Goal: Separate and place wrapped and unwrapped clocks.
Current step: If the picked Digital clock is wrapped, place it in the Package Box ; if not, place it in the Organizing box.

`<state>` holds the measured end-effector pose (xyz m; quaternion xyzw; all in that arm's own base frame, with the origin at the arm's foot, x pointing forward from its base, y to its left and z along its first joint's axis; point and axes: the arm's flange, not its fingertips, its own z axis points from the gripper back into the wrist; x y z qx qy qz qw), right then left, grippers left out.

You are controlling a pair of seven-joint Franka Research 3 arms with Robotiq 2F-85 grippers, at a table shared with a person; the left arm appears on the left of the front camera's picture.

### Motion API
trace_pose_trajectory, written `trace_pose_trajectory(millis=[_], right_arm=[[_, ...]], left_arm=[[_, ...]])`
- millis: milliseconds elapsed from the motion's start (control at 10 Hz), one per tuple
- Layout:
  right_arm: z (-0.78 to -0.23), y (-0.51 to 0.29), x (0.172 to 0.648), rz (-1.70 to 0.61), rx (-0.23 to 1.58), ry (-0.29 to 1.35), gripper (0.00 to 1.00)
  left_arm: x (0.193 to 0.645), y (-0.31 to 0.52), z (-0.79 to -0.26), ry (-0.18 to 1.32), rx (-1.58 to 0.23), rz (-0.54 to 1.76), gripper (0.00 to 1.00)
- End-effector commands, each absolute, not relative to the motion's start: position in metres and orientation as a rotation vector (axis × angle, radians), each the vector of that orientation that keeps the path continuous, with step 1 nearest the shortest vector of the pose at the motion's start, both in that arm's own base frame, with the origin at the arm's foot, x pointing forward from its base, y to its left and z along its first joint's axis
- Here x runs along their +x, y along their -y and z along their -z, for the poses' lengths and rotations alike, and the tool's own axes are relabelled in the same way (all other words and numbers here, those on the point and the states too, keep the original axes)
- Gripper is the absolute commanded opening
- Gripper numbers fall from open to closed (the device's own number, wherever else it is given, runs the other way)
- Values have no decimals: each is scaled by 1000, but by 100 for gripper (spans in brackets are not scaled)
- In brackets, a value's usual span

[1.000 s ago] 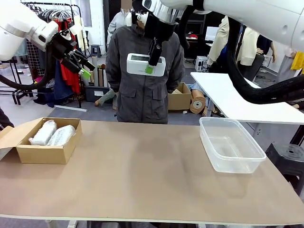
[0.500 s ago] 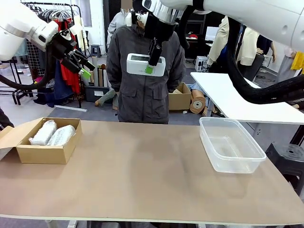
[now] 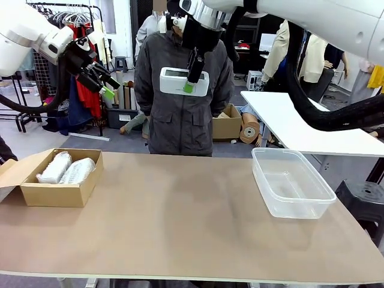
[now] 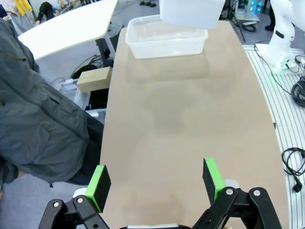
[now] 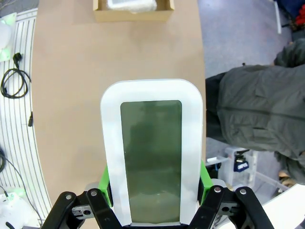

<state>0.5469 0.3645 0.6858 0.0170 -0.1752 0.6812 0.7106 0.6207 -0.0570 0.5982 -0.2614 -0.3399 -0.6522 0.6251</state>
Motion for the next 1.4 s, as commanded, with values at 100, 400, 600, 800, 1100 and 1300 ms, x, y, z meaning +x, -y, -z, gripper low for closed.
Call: trace_pose_trajectory(millis=[100, 400, 600, 800, 1100, 1300], right_arm=[[-690, -364, 545, -1511, 36, 391, 0], [-690, -364, 545, -1511, 36, 391, 0], [-690, -364, 545, -1511, 36, 391, 0], [-686, -365, 547, -1511, 38, 389, 0], [-697, -325, 542, -1263, 34, 451, 0], [-703, -287, 533, -1141, 2, 438, 0]], left_arm=[[620, 57, -599, 785, -593, 1501, 100], [620, 57, -599, 785, -593, 1501, 100], [620, 57, -599, 785, -593, 1501, 100], [620, 57, -599, 785, -593, 1501, 100], [620, 57, -599, 785, -593, 1501, 100], [620, 57, -599, 785, -593, 1501, 100]])
